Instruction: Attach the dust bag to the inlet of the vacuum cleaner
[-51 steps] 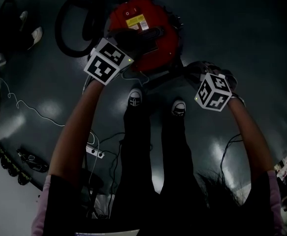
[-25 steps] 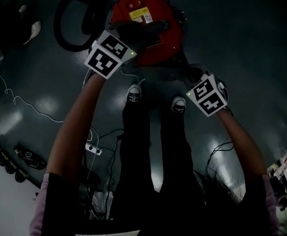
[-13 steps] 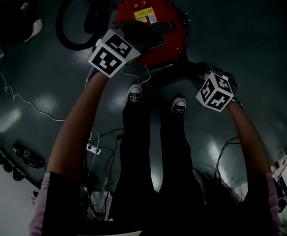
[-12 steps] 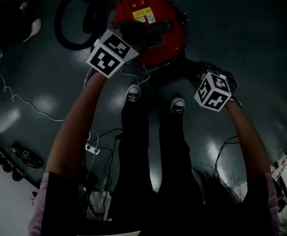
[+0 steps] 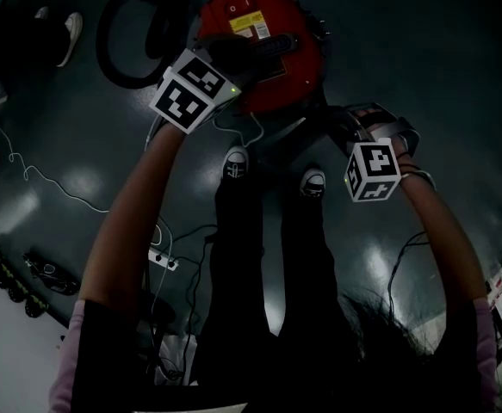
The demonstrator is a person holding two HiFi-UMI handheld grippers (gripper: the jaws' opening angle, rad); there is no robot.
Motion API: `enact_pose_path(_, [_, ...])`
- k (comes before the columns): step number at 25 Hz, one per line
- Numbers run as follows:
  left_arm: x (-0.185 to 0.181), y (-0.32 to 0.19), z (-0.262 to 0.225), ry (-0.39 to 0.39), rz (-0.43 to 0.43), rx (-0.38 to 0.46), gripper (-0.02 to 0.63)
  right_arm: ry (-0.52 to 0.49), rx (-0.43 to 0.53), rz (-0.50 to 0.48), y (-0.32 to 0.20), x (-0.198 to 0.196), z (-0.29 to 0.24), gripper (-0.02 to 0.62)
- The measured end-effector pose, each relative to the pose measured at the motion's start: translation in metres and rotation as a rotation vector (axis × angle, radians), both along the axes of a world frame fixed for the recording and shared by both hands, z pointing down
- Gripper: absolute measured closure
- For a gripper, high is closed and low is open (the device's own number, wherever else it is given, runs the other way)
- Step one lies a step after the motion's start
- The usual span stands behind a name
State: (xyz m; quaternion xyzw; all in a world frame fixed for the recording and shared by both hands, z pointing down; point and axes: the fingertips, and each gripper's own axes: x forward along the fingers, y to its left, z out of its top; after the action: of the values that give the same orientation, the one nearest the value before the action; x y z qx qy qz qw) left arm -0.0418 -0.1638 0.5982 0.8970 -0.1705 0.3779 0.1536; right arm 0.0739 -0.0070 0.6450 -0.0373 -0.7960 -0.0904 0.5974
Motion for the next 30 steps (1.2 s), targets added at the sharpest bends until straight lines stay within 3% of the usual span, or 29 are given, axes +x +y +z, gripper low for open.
enact_pose_path(4, [0.000,-0.004,-0.001,0.007,-0.012,0.024,0.413,0.005,-0.069,0.127,0.000,0.003,-0.001,0.500])
enact_pose_path(7, [-0.001,-0.003,0.001,0.009,-0.008,0.017,0.413,0.065,-0.135,0.147,0.001,0.014,0.006,0.477])
enact_pose_path(12, [-0.003,-0.002,0.001,0.019,-0.013,0.031,0.413,0.111,-0.227,0.187,0.003,0.017,0.015,0.499])
enact_pose_path(15, [-0.004,-0.003,0.000,0.024,-0.013,0.032,0.413,0.110,-0.203,0.188,0.000,0.014,0.013,0.518])
enact_pose_path(17, [-0.004,-0.005,0.001,0.029,-0.012,0.034,0.413,0.117,-0.075,0.078,-0.001,0.013,0.012,0.518])
enact_pose_path(19, [-0.005,-0.004,0.002,0.033,-0.013,0.037,0.413,0.139,0.091,-0.155,0.002,0.011,0.012,0.518])
enact_pose_path(20, [-0.005,-0.004,0.002,0.035,-0.012,0.038,0.413,0.147,0.145,-0.246,0.002,0.010,0.013,0.518])
enact_pose_path(21, [-0.004,-0.004,0.003,0.037,-0.012,0.039,0.413,0.151,0.156,-0.266,0.001,0.009,0.013,0.518])
enact_pose_path(22, [-0.004,-0.004,0.002,0.038,-0.012,0.040,0.413,0.149,0.126,-0.207,-0.002,0.008,0.014,0.518])
enact_pose_path(25, [-0.004,-0.003,0.000,0.035,-0.015,0.044,0.413,0.116,-0.049,0.142,-0.007,0.007,0.012,0.514])
enact_pose_path(30, [0.001,-0.001,-0.003,0.037,-0.012,0.042,0.413,0.011,-0.254,0.636,-0.011,0.018,0.008,0.509])
